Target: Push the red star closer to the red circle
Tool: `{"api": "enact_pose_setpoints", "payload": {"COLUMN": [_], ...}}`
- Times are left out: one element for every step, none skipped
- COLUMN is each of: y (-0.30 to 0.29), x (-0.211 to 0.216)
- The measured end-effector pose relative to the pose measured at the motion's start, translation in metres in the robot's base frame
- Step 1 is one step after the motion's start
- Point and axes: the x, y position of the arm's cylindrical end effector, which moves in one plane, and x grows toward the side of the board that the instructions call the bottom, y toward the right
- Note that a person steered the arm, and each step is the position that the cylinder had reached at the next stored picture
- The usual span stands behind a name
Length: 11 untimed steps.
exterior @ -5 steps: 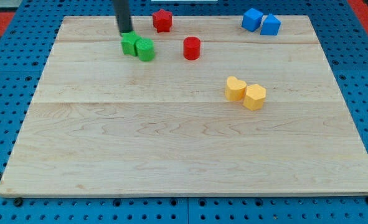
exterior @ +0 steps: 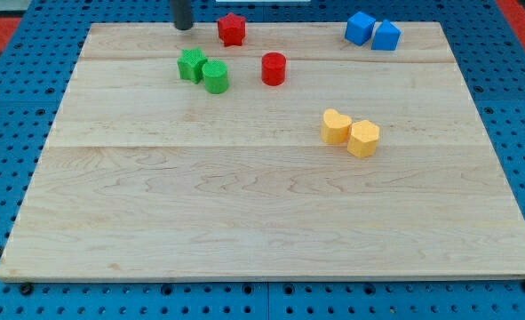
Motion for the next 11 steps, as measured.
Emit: {"api": "enact_pose_setpoints", "payload": {"y": [0.077, 0.089, 0.141, 0.087, 0.156, 0.169, 0.199, 0.170, 0.166, 0.167, 0.219], "x": [0.001, 0.022, 0.042, 0.025, 0.019, 0.019, 0.049, 0.083, 0.068, 0.048, 0.042]}}
